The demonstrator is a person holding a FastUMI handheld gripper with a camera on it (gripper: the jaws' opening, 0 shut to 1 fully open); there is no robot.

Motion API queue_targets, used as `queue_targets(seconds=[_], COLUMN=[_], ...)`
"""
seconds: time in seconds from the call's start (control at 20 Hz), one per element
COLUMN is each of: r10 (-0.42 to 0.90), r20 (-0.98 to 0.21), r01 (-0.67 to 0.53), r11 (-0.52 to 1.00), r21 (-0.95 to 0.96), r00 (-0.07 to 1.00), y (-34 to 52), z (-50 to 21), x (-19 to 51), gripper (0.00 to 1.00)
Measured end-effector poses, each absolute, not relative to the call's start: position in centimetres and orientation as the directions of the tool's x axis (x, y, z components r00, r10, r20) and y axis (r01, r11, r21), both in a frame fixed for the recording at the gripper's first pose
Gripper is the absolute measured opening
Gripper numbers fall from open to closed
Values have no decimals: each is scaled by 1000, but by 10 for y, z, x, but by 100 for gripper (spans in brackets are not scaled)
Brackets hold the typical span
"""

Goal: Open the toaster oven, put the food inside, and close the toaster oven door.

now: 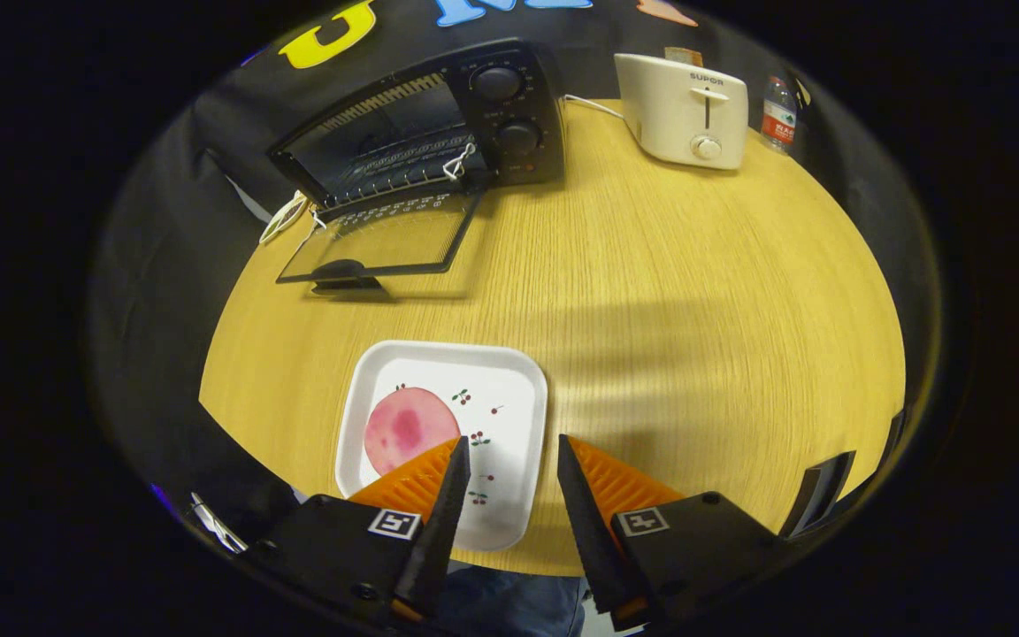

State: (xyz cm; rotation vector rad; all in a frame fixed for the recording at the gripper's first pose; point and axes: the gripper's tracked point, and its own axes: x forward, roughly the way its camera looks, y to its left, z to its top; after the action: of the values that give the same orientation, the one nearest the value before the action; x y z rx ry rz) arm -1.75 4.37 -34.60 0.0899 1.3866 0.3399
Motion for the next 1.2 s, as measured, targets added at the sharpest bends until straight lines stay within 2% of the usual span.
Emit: queue_targets(seconds=[0.1,0.35,0.45,0.5,0.6,1.0,1.2], r10=[270,221,241,263,344,556,610], r20=[-959,-974,-970,-965,-939,-829,-782], r01=[-206,-172,-149,-128,-83,154,196], r11=[947,963,960,958,935,816,758], r21=[248,210,235,257,344,558,622], r00=[85,50,24,26,-9,59,127], y=[43,32,32,35,44,58,67], z=[-353,-359,-358,-356,-357,-346,-334], x=[-26,-20,-22,-22,-27,-32,-33], gripper=[60,30,11,12,3,2,2])
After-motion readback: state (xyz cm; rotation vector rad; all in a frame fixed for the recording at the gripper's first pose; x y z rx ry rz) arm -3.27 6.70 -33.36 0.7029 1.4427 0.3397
